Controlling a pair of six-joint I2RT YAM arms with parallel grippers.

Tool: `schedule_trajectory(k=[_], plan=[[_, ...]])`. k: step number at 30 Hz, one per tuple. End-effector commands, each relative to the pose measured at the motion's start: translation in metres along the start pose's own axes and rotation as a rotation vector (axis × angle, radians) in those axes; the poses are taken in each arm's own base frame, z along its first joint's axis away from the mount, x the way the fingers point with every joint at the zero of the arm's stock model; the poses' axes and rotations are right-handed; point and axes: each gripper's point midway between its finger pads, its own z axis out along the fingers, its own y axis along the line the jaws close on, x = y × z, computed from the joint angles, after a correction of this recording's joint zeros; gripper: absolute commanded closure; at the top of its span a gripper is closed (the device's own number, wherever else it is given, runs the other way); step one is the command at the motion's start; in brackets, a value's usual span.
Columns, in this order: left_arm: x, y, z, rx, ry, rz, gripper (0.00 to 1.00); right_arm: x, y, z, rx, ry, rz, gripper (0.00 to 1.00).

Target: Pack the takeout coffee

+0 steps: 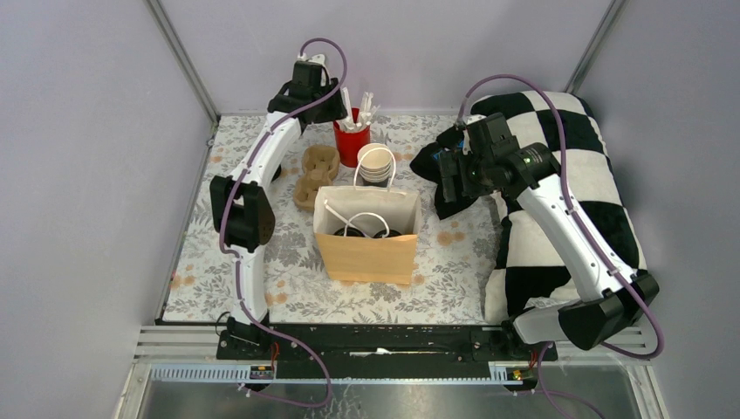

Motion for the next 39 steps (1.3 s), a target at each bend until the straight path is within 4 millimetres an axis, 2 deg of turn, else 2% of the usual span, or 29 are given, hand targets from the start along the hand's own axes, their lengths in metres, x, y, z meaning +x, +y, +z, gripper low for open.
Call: schedule_trajectory(k=[1,6,11,19,24,31,39], plan=[[-0.052,0.003,-0.002,0.065,-0.152,-0.067,0.55,-0.019,-0.011,-0.003,0.042,-0.049,-0.039,0.00],[-0.051,-0.002,-0.001,0.113,-0.166,-0.060,0.50,-0.016,-0.018,-0.002,0.066,-0.041,-0.038,0.00],[-0.039,0.006,0.009,0.087,-0.117,-0.034,0.59,-0.020,-0.023,0.003,0.078,-0.037,-0.029,0.00],[-0.023,0.011,0.011,0.093,-0.095,-0.019,0.55,-0.028,-0.021,0.009,0.068,-0.044,-0.032,0.00],[-0.016,0.013,0.026,0.093,-0.064,-0.024,0.55,-0.032,-0.019,0.011,0.059,-0.047,-0.031,0.00],[-0.016,0.016,0.039,0.090,-0.067,-0.017,0.68,-0.033,-0.019,0.010,0.062,-0.046,-0.033,0.00],[-0.028,0.013,0.033,0.091,-0.107,-0.006,0.77,-0.032,-0.019,0.008,0.056,-0.051,-0.034,0.00]])
